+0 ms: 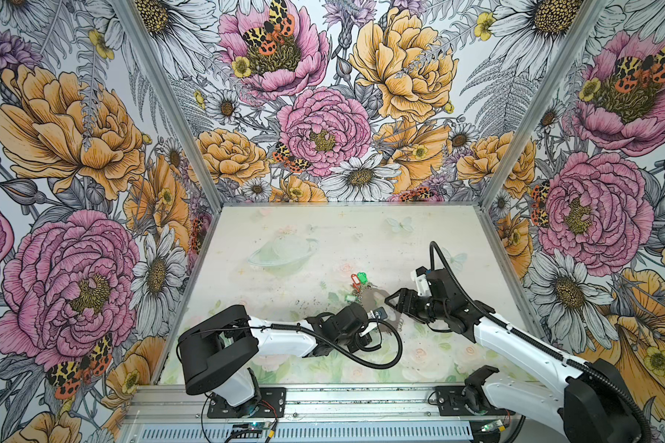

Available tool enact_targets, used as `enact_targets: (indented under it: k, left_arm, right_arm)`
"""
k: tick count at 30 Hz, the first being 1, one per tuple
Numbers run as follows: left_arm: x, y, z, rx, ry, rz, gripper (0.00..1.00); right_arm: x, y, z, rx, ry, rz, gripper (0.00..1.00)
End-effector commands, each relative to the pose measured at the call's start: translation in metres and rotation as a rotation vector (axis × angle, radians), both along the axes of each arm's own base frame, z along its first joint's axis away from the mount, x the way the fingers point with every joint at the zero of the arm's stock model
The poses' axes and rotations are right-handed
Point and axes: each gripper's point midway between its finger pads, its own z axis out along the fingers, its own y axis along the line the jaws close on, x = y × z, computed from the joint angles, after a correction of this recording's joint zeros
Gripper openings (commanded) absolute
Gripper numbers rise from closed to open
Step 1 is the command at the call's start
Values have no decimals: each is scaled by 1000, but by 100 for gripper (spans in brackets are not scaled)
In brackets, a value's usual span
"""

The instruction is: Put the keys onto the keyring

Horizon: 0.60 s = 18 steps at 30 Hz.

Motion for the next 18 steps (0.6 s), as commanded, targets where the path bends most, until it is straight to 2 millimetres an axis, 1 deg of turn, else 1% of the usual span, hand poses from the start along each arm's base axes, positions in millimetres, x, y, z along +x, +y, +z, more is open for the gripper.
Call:
enact_targets:
  k: [1,5,8,10,13,15,18]
  left_arm:
    - [-3,-10,11,-100,-21,26,0]
    - [-8,-11,5,-119,-32,28,0]
    - [-7,-8,1,-107,-53,37,0]
    - [-8,-5,-1,-116,-58,38,0]
    - [-12,-1,-2,-128,-57,28,0]
    - [-13,0,-3,-127,-55,25,0]
    - [-15,0,-5,-125,-47,21,0]
  right_arm:
    - [-9,21,-1,18,47,18,69]
    - [-13,40,-8,61,96,23,59]
    - [-15,47,-9,94,110,13,52]
    - [-16,53,-8,150,118,7,47]
    - [-19,62,-17,189,144,10,40]
    - [-21,69,-22,198,157,30,38]
    - [-24,78,-24,205,164,49,36]
